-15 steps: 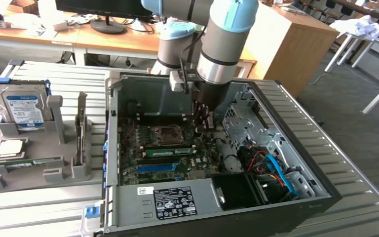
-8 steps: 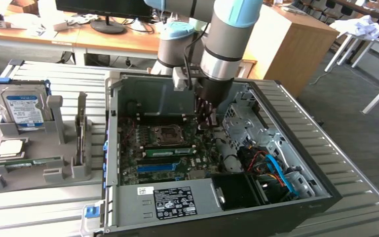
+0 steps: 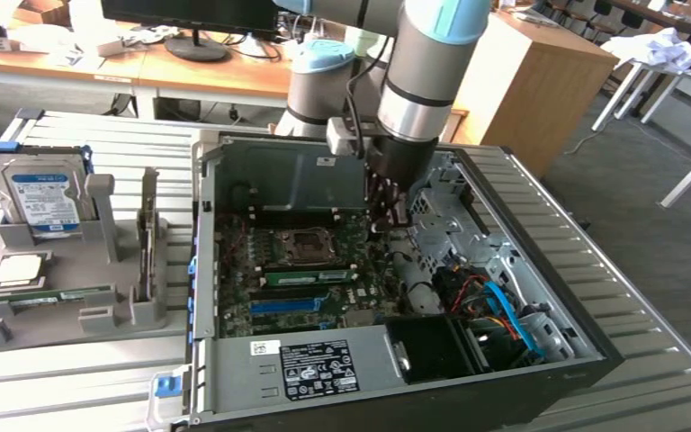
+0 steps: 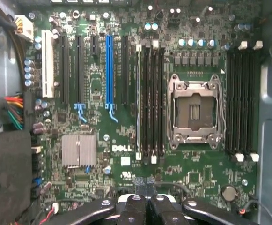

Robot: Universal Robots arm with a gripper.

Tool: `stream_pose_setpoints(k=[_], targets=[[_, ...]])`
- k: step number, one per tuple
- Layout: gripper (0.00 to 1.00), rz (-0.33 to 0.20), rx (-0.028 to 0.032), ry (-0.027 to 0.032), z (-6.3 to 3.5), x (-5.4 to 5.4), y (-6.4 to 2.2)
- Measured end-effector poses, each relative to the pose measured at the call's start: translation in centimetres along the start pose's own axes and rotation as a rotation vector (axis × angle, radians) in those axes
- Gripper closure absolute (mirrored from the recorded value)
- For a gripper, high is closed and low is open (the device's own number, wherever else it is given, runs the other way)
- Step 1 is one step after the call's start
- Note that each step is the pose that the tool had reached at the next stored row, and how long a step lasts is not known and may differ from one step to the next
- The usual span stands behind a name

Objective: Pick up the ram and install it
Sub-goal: 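Press down the ram until it locks into place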

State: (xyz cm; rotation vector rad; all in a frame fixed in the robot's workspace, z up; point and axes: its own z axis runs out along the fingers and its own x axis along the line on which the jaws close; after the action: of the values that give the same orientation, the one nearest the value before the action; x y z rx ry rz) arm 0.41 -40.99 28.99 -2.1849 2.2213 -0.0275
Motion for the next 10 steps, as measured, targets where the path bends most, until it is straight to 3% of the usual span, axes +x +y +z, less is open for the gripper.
stream_pose_setpoints(k=[10], targets=[[0.90, 0.000, -0.0007, 0.0000, -0.89, -0.1, -1.48]])
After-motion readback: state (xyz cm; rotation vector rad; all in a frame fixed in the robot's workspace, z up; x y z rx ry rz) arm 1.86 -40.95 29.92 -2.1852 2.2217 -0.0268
